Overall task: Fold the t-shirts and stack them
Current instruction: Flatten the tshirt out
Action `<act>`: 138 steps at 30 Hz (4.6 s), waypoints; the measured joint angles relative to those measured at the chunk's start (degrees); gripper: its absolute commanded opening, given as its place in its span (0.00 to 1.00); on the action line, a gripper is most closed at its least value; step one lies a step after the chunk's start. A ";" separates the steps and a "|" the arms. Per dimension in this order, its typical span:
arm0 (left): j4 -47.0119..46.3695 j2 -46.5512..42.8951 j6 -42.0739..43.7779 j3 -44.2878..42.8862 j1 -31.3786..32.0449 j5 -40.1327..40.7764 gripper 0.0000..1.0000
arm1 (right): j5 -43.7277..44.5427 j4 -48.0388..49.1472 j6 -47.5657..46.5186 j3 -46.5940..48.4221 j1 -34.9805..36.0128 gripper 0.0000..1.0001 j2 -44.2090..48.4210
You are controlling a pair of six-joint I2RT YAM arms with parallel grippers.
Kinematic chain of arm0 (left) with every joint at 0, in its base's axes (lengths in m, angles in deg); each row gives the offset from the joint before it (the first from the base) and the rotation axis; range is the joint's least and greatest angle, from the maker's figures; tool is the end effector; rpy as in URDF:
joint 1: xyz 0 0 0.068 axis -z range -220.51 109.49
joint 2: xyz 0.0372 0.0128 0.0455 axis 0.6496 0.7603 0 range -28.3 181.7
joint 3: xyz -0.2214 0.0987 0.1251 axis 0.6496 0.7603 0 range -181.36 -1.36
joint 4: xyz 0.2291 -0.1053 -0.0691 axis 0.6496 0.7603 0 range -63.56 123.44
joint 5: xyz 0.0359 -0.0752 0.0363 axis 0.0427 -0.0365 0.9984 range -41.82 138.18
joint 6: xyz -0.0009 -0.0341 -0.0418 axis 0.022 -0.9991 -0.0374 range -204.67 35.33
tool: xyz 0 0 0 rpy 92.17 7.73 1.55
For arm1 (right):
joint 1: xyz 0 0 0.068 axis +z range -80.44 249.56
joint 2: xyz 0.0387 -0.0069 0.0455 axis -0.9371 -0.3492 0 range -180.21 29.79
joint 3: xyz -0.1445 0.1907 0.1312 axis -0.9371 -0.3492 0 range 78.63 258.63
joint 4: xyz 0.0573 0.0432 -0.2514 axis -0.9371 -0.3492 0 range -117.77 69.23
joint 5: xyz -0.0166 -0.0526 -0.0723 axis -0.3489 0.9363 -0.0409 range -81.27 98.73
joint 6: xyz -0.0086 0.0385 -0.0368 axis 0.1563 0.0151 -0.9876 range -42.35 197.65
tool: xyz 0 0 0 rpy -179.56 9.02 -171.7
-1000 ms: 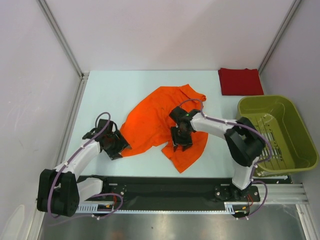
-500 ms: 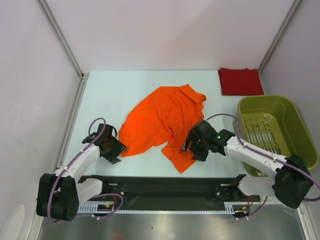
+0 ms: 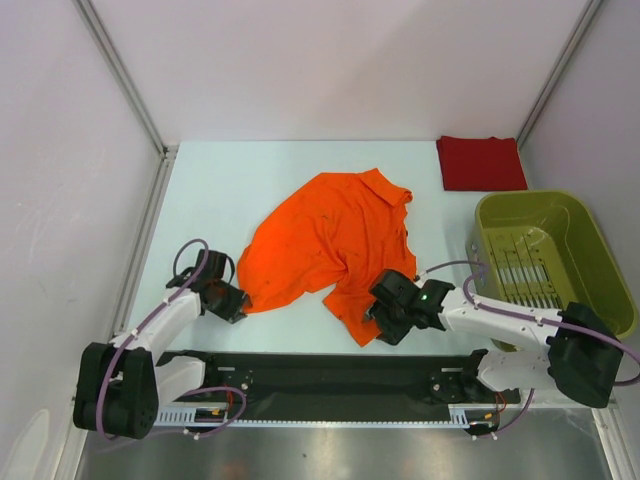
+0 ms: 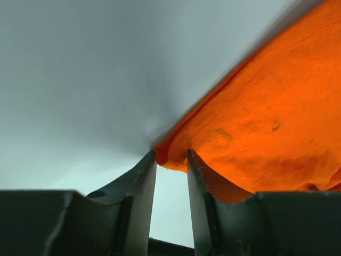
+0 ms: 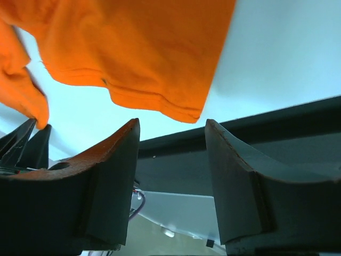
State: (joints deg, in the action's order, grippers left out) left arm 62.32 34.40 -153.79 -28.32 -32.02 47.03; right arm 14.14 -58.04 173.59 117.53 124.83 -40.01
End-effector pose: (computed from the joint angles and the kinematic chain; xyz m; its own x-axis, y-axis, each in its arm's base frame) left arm 0.1654 -0.0253 0.1496 -0.4782 -0.8731 -0.0946 -0.8221 0.4829 -0.3016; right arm 0.1228 0.1710 0.1854 -0.7392 0.6718 -0.0486 0.6087 0.6971 0.3788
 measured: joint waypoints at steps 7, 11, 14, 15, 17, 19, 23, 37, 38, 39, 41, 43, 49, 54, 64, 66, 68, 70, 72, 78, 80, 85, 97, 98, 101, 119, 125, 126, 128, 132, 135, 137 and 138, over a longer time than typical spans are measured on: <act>-1.92 -1.01 0.44 1.18 0.00 2.08 0.10 | 2.05 -2.16 4.76 0.72 3.21 0.53 -2.32; -2.16 -1.51 1.42 1.29 0.00 2.89 0.07 | 2.14 -3.08 6.36 0.76 4.07 0.40 -4.42; -2.25 -1.90 2.12 1.42 -0.02 3.41 0.06 | 2.10 -3.06 6.71 0.83 4.26 0.36 -6.32; -2.29 -2.05 2.21 1.51 0.00 3.56 0.06 | 2.12 -3.02 6.78 0.98 4.26 0.36 -7.13; -2.38 -2.40 2.29 1.68 0.00 3.72 0.04 | 2.08 -2.91 6.71 1.55 4.26 0.37 -8.96; -2.38 -2.71 2.56 1.84 -0.02 3.82 0.04 | 1.86 -2.73 6.64 2.32 4.28 0.38 -10.56; -2.62 -2.93 2.80 2.01 -0.02 3.80 0.04 | 1.64 -2.34 6.27 3.32 4.31 0.38 -12.13; -2.51 -3.76 3.48 2.25 -0.02 4.24 0.04 | -2.86 -1.60 4.46 5.88 3.58 0.01 -16.59; -2.25 -4.13 3.67 2.25 -0.02 4.50 0.03 | -3.21 -1.31 3.91 6.01 3.32 0.00 -16.90; -1.99 -4.63 3.80 2.25 -0.02 4.81 0.03 | -3.50 -1.22 3.61 6.14 3.02 0.00 -17.00; -1.73 -5.64 4.26 2.25 -0.02 5.53 0.02 | -3.82 -1.18 2.29 6.12 2.56 0.00 -16.98; -1.53 -6.80 5.11 2.25 -0.02 6.03 0.00 | -3.74 -1.16 0.66 6.08 2.12 0.00 -16.72; -0.59 -10.23 12.85 -0.57 -0.02 6.95 0.00 | 2.99 -4.39 -11.58 6.08 -2.51 0.00 -9.88; -0.79 -12.15 23.54 -10.45 -0.02 6.05 0.00 | 7.63 -5.31 -30.16 14.25 -8.44 0.00 0.52; -2.16 -14.86 39.34 -35.26 -0.02 1.68 0.00 | 8.92 -6.12 -67.49 47.17 -16.50 0.00 8.63; -2.51 -15.98 42.32 -38.86 -0.02 -0.52 0.00 | 8.94 -6.34 -73.61 53.27 -16.50 0.00 10.03; -3.04 -16.96 45.88 -43.28 0.00 -3.13 0.00 | 8.94 -6.62 -76.56 56.43 -16.50 0.00 10.95; -3.67 -17.11 49.46 -48.94 0.52 -5.27 0.00 | 8.87 -6.47 -80.52 60.98 -16.50 0.00 12.46; -4.31 -17.42 52.28 -54.10 1.38 -6.60 0.00 | 8.17 -5.68 -84.15 64.13 -16.50 0.00 14.53; -6.49 -22.51 56.74 -62.51 3.37 -10.27 0.00 | 3.48 -3.10 -90.79 70.29 -16.52 0.00 21.11; -6.99 -24.39 57.33 -63.69 3.52 -10.99 0.00 | 1.68 -1.36 -92.00 72.24 -16.52 0.00 22.64; -7.89 -25.38 58.77 -65.26 3.78 -10.82 0.00 | -0.57 4.26 -94.44 73.48 -16.55 0.00 22.69; -7.91 -8.59 61.27 -52.46 4.11 5.44 0.00 | -2.27 21.00 -96.85 53.77 -26.27 0.00 1.60; -8.04 -6.34 61.48 -49.79 3.91 7.06 0.00 | -3.50 21.51 -95.43 51.76 -28.68 0.00 -1.57; -8.33 3.72 61.75 -43.63 1.66 8.74 0.00 | -5.66 21.92 -92.24 48.78 -34.21 0.00 -10.45; -15.52 50.62 62.03 -53.96 -7.21 -0.96 0.00 | -15.21 10.49 -86.71 65.07 -43.87 0.00 -47.78; -15.10 43.82 59.80 -48.11 -7.76 -2.19 0.00 | -17.55 1.49 -85.79 66.20 -45.42 0.00 -47.04; -14.84 42.21 59.39 -46.75 -7.76 -2.29 0.00 | -17.92 1.05 -85.40 64.52 -45.57 0.00 -45.92; -14.43 39.28 58.73 -44.28 -7.76 -2.43 0.00 | -18.56 -0.50 -84.65 59.89 -46.03 0.00 -42.53; -13.51 33.66 58.51 -38.77 -7.76 -2.25 0.00 | -20.11 -2.99 -82.73 51.74 -46.71 0.00 -34.80; -12.11 30.49 58.07 -36.22 -7.76 -2.25 0.00 | -21.59 -3.78 -81.77 48.70 -47.32 0.00 -30.25; -11.21 28.92 57.59 -36.04 -7.78 -2.25 0.00 | -22.67 -3.34 -81.05 48.59 -48.19 0.00 -28.76; -11.10 28.17 57.40 -36.11 -7.78 -2.21 0.00 | -23.15 -2.89 -80.81 48.65 -48.65 0.00 -28.28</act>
State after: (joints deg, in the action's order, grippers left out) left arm 51.22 62.57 -96.39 -64.43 -39.80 44.83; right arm -9.01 -60.93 92.78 166.18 76.18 -68.29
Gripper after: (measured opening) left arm 0.008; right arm 0.010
